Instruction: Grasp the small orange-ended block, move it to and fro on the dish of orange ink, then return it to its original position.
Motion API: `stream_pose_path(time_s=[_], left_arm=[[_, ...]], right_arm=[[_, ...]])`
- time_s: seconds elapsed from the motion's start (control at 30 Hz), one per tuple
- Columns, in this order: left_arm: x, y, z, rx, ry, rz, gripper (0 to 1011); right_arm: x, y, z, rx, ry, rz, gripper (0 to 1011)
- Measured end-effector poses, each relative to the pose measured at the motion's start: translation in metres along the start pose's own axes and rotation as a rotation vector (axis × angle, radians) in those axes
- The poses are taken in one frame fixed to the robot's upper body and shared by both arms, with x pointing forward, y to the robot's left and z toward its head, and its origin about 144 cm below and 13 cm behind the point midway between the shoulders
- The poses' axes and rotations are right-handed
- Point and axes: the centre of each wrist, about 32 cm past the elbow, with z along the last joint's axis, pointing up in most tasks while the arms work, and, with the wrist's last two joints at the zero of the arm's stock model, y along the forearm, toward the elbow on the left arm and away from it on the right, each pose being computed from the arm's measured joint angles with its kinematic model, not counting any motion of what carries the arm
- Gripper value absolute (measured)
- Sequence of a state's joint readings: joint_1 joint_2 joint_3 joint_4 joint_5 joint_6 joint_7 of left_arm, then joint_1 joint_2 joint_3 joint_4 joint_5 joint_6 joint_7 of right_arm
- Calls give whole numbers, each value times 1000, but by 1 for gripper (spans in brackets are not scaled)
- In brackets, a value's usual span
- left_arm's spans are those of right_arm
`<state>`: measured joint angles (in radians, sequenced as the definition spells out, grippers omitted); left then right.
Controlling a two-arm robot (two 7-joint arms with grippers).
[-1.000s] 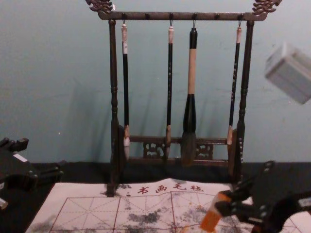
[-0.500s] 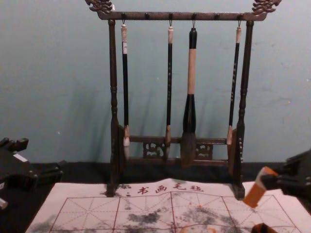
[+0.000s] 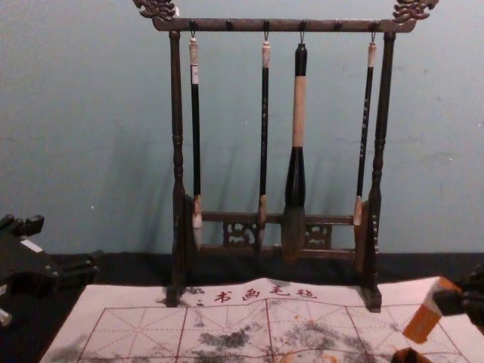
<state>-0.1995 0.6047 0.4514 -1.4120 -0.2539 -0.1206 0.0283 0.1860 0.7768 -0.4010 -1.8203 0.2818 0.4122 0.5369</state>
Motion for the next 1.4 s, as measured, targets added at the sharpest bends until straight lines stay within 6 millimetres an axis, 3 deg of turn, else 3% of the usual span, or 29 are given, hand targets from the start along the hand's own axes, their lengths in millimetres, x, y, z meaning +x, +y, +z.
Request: stream_pose_path(time_s=[1.4], left_arm=[[0,0,0,0,0,0,1001]], right_arm=[[-1,8,-17,-39,52,21,91]])
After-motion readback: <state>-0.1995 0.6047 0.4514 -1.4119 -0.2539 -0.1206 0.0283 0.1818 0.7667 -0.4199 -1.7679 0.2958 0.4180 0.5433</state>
